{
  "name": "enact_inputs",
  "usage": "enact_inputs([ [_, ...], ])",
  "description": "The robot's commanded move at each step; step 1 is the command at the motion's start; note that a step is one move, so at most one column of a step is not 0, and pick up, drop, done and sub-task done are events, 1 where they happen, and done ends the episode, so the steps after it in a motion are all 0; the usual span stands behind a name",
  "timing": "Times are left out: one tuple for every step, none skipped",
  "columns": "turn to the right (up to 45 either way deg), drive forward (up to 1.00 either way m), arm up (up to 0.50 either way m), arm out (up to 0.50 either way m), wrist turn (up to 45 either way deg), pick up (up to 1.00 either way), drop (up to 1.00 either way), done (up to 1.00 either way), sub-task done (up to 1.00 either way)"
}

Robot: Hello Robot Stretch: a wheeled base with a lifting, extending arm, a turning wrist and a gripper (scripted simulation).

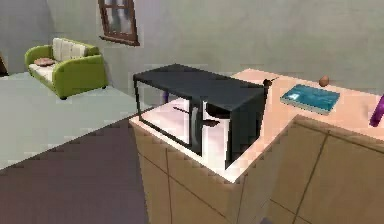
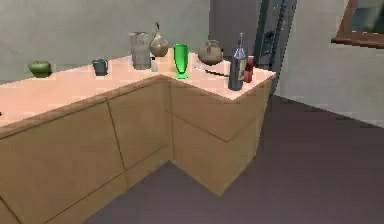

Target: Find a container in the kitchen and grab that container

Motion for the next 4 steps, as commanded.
enact_inputs([
  [45.0,0.00,0.00,0.00,0.0,0.00,0.00,0.00,0.00],
  [15.0,0.00,0.00,0.00,0.0,0.00,0.00,0.00,0.00],
  [0.0,0.90,0.00,0.00,0.0,0.00,0.00,0.00,0.00],
  [-45.0,0.00,0.00,0.00,0.0,0.00,0.00,0.00,0.00],
])
